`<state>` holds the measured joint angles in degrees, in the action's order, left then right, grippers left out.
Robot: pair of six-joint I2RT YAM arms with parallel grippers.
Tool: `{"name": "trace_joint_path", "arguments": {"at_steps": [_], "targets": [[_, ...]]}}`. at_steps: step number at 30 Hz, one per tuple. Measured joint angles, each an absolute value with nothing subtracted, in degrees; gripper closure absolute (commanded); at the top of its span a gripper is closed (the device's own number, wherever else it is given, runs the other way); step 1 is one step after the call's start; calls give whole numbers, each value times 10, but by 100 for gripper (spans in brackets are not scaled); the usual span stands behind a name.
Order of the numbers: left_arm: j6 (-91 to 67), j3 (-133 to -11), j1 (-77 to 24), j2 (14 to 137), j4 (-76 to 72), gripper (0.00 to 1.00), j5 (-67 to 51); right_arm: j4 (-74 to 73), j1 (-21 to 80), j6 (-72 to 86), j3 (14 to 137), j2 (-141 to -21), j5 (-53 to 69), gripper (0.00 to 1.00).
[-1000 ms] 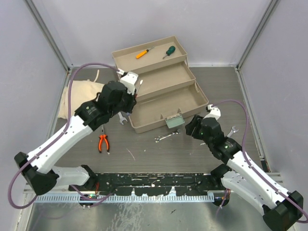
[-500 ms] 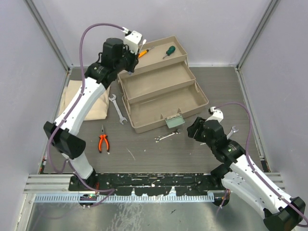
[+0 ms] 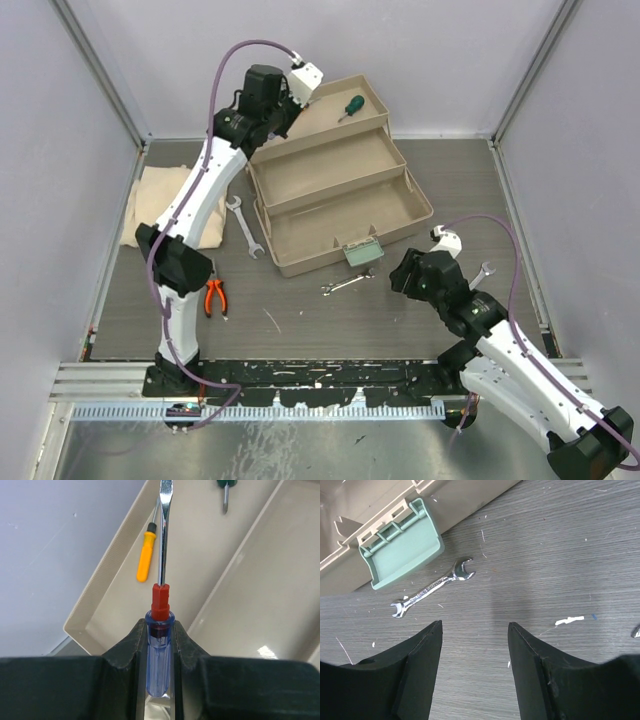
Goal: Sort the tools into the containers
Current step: Place the screwdriver in the storage box.
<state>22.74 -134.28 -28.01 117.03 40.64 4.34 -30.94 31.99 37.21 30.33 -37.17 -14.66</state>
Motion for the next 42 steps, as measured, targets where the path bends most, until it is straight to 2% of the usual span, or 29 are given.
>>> {"name": "trace_joint_path", "arguments": {"at_steps": [6,10,12,19,25,34,42], "targets": [[280,-1354,-280,1211,420,96,67,-323,320,372,304,-364,-147,40],[308,-1354,-279,1232,423,79,87,-328,320,372,304,-363,-145,40],[314,-1354,-277,1239,423,74,94,-330,320,372,304,-364,-143,40],[332,-1353,-276,1258,419,70,121,-340,320,372,310,-363,-142,40],[339,-1353,-276,1266,408,55,127,-344,320,373,313,-362,-142,39],[305,-1353,-276,1263,393,44,132,-356,320,373,330,-356,-145,39],[212,-1349,-276,1183,388,37,98,-357,320,377,336,-356,-159,39]]}}
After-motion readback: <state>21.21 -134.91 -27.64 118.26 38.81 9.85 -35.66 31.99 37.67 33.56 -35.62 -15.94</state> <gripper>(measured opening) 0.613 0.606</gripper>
